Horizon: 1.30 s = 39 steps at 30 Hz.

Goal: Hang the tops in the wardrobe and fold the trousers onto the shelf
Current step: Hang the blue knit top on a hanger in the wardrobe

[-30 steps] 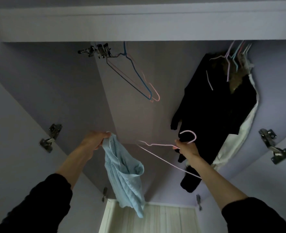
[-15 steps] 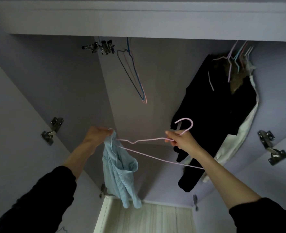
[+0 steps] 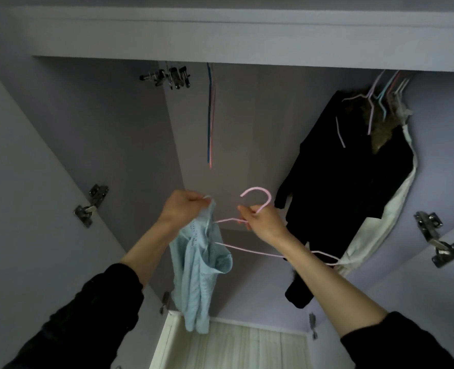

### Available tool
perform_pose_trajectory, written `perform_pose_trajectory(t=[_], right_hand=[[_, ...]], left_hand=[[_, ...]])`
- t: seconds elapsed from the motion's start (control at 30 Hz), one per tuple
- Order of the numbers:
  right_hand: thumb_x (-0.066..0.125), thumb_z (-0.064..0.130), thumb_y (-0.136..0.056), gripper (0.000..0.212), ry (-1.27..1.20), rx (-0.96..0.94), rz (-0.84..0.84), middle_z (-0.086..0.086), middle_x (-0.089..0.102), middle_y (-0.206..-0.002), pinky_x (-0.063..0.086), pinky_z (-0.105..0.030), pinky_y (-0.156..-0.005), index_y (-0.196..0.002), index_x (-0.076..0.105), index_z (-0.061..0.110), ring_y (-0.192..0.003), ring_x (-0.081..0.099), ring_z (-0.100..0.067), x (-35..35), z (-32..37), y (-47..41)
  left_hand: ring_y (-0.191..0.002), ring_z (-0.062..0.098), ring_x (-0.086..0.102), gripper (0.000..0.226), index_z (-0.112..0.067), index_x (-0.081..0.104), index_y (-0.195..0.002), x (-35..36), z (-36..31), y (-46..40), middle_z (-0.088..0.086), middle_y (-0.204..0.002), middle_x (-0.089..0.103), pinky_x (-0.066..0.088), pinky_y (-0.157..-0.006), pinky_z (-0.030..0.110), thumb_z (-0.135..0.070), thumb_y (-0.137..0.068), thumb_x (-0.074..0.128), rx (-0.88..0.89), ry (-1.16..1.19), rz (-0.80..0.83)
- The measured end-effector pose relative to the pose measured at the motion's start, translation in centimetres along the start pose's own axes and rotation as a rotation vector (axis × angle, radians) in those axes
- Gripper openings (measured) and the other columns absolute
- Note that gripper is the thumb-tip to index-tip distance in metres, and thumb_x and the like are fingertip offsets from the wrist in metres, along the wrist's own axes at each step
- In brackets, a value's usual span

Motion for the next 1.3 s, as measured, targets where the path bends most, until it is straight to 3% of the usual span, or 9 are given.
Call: perform_pose_trajectory(t=[0.1,0.17,0.33,0.7,0.83,0.97,1.07,1.2,1.3], right_hand=[[0.04,0.033,-0.1,0.05,-0.121,-0.014,-0.081,-0.017,0.063,-0.069,0.047,-0.036,-0.074,-0.07,0.063,0.001,-0.073,0.062,-0.032,0.5,1.3,0.2],[0.036,0.031,-0.101,0.053,-0.318,0.009,-0.146,-0.005,0.058,-0.055,0.045,-0.032,-0.069,-0.056,0.054,0.01,-0.061,0.058,-0.021,0.0,1.7,0.3],[0.034,0.027,-0.102,0.055,-0.587,0.013,-0.216,0.006,0.047,-0.035,0.033,-0.011,-0.041,-0.051,0.046,0.011,-0.034,0.043,-0.001,-1.8,1.9,0.1],[0.034,0.032,-0.102,0.058,-0.549,-0.128,-0.283,0.003,0.047,-0.034,0.035,-0.013,-0.044,-0.049,0.046,0.01,-0.035,0.044,-0.003,-4.8,4.1,0.4],[0.049,0.034,-0.096,0.036,-0.299,-0.252,-0.295,0.002,0.062,-0.064,0.044,-0.023,-0.064,-0.07,0.058,0.011,-0.063,0.058,-0.009,-5.6,5.8,0.9],[0.052,0.024,-0.092,0.039,-0.235,-0.384,-0.548,-0.006,0.055,-0.06,0.035,-0.027,-0.061,-0.059,0.058,0.004,-0.059,0.047,-0.01,-7.5,5.2,2.7],[0.053,0.018,-0.094,0.036,-0.156,-0.28,-0.26,-0.009,0.053,-0.055,0.037,-0.034,-0.058,-0.064,0.059,-0.002,-0.053,0.048,-0.016,-3.1,1.9,2.3],[0.044,0.018,-0.095,0.026,0.32,-0.013,0.06,-0.015,0.058,-0.081,0.036,-0.033,-0.067,-0.073,0.053,0.006,-0.085,0.06,-0.032,3.4,-5.7,-0.3],[0.04,0.023,-0.098,0.033,0.34,0.132,0.201,-0.02,0.055,-0.127,0.039,-0.032,-0.092,-0.121,0.053,0.003,-0.12,0.051,-0.031,6.0,-8.6,-1.9]], left_hand=[[-0.068,0.011,0.054,0.012,-0.016,0.075,-0.082,1.5,-3.4,1.1,-0.001,-0.068,0.064,0.044,-0.073,0.026,-0.025,-0.086,0.066,0.154,-0.122,0.078],[-0.069,0.012,0.054,0.019,-0.015,0.074,-0.085,2.2,-5.4,2.2,-0.001,-0.071,0.063,0.039,-0.069,0.025,-0.028,-0.089,0.062,0.305,-0.36,0.078],[-0.103,0.015,0.055,0.024,-0.029,0.071,-0.102,2.9,-7.2,3.4,-0.005,-0.107,0.064,0.022,-0.091,0.03,-0.041,-0.092,0.053,0.563,-0.798,-0.008],[-0.099,0.013,0.059,0.022,-0.025,0.063,-0.111,4.1,-10.0,3.8,-0.009,-0.108,0.067,0.015,-0.079,0.03,-0.033,-0.093,0.053,0.739,-0.826,0.035],[-0.095,0.021,0.061,0.021,-0.025,0.066,-0.11,2.4,-9.7,2.6,-0.004,-0.109,0.069,0.02,-0.087,0.031,-0.028,-0.094,0.052,0.655,-0.787,-0.068],[-0.086,0.024,0.063,0.018,-0.021,0.067,-0.107,-0.1,-9.9,1.7,0.001,-0.098,0.072,0.018,-0.084,0.029,-0.026,-0.094,0.054,0.624,-0.711,-0.194],[-0.081,0.025,0.061,0.017,-0.018,0.069,-0.104,-1.4,-10.8,2.3,0.001,-0.096,0.072,0.017,-0.081,0.029,-0.021,-0.093,0.057,0.686,-0.635,-0.266],[-0.075,0.024,0.063,0.013,-0.017,0.071,-0.097,-2.5,-11.8,3.7,0.0,-0.091,0.072,0.015,-0.074,0.028,-0.017,-0.088,0.062,0.811,-0.583,-0.314],[-0.078,0.019,0.063,0.013,-0.019,0.071,-0.096,-3.9,-11.9,4.2,-0.004,-0.092,0.072,0.014,-0.073,0.027,-0.017,-0.087,0.062,0.812,-0.555,-0.327]])
Point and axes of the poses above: each hand's wrist, its own y-axis away from the middle knuckle, its own x-axis out of the palm, z = x × y, the point moved 9 cm from there along -y, towards the middle knuckle
